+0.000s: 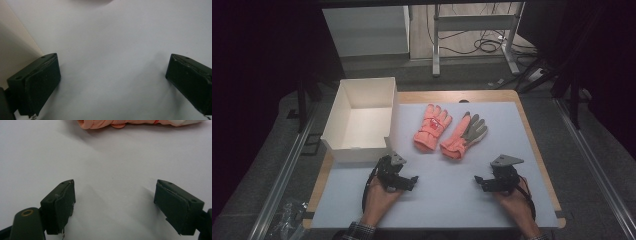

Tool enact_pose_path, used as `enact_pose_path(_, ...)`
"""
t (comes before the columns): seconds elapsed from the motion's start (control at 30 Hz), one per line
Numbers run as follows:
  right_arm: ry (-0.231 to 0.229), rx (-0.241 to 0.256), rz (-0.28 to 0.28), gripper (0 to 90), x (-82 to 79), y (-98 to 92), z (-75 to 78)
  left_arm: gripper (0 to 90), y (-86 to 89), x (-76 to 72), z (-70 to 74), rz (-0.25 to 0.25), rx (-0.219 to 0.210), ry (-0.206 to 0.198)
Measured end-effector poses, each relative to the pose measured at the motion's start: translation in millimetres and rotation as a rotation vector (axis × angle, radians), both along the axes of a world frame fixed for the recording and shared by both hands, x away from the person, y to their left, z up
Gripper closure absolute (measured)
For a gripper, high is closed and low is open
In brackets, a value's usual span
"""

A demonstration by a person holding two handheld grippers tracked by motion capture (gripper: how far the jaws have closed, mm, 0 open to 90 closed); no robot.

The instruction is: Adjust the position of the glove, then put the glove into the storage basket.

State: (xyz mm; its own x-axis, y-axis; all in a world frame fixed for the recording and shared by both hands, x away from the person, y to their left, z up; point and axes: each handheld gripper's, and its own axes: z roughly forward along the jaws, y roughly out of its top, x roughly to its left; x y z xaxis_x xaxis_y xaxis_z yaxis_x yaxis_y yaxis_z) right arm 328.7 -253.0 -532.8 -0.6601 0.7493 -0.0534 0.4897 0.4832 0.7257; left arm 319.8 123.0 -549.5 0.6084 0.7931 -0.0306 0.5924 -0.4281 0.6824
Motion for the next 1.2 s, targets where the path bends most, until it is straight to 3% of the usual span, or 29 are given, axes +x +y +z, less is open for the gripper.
enact_pose_path(1.2, 0.018, -0.003, 0.001, 18.0, 1.2, 1.5, 3.2, 0.0, 0.0, 0.1, 0.0, 0.000, 0.000, 0.001)
